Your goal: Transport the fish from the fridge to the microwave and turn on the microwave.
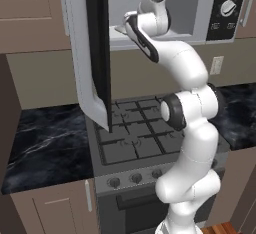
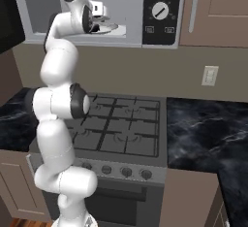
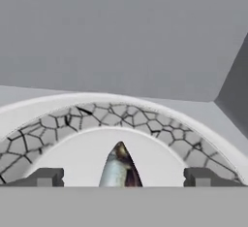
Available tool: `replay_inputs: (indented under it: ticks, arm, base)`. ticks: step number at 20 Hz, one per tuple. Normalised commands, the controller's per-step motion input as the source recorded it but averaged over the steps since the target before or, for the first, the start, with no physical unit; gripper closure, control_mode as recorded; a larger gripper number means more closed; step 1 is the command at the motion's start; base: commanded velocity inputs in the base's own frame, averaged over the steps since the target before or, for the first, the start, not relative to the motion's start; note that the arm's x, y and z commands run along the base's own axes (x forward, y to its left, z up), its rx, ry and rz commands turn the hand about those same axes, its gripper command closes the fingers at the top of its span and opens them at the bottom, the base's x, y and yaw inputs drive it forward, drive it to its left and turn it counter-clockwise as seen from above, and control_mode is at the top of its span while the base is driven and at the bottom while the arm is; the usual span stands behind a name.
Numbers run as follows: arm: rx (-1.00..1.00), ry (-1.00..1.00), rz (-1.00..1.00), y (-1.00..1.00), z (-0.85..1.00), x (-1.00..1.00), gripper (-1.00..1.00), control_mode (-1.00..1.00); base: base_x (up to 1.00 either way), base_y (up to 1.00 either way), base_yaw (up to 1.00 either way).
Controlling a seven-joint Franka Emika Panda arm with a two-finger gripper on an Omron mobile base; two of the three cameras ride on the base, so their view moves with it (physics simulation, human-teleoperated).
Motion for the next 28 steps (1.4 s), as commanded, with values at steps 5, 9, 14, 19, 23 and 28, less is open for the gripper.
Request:
replay_inputs:
  ticks: [5,9,14,19,23,28]
  arm:
    - [0.00,-0.09,0.00,0.00,0.00,-0.32,-1.00,-1.00]
    - [0.00,-0.01,0.00,0.00,0.10,-0.54,-1.00,-1.00]
    - [0.00,-0.02,0.00,0.00,0.02,-0.55,-1.00,-1.00]
    - [0.00,0.00,0.00,0.00,0.14,-0.61,-1.00,-1.00]
    - [0.02,0.00,0.00,0.00,0.15,-0.62,-1.00,-1.00]
    - [0.01,0.00,0.00,-0.01,0.08,-0.64,-1.00,-1.00]
  base:
    - [0.00,0.00,0.00]
    - [0.00,0.00,0.00]
    - [0.00,0.00,0.00]
    - [0.00,0.00,0.00]
    - [0.00,0.00,0.00]
    - [0.00,0.00,0.00]
